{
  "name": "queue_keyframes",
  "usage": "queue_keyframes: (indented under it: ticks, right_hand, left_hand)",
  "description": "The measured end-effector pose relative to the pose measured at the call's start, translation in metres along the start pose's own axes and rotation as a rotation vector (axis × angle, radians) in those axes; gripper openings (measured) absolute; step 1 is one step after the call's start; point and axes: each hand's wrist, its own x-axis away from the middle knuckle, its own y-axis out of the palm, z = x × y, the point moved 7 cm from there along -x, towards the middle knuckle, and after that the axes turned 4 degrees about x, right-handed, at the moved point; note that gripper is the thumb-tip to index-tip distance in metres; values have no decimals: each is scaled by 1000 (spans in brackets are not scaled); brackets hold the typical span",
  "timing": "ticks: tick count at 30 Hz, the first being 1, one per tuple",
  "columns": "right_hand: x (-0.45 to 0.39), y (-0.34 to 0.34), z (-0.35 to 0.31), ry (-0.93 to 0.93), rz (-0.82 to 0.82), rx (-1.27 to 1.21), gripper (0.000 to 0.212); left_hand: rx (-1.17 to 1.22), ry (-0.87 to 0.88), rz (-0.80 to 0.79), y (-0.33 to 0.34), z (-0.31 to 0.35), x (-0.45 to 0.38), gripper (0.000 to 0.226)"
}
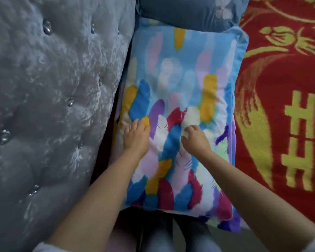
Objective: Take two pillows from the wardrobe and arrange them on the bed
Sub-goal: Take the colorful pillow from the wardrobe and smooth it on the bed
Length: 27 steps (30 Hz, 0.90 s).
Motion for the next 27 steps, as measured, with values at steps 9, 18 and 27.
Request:
queue_keyframes:
  ticks: [9, 18, 27]
  right_hand:
    - [34, 8, 18, -150, -95, 251, 38]
    - [102, 96, 69, -475, -348, 883, 114]
    - [116, 120, 52, -697, 87, 1149, 23]
  left_hand:
    - [195, -422, -92, 19, 6, 76, 42]
    - [991, -1311, -94, 123, -19, 182, 94]
    - [975, -1302, 489, 133, -15, 190, 52]
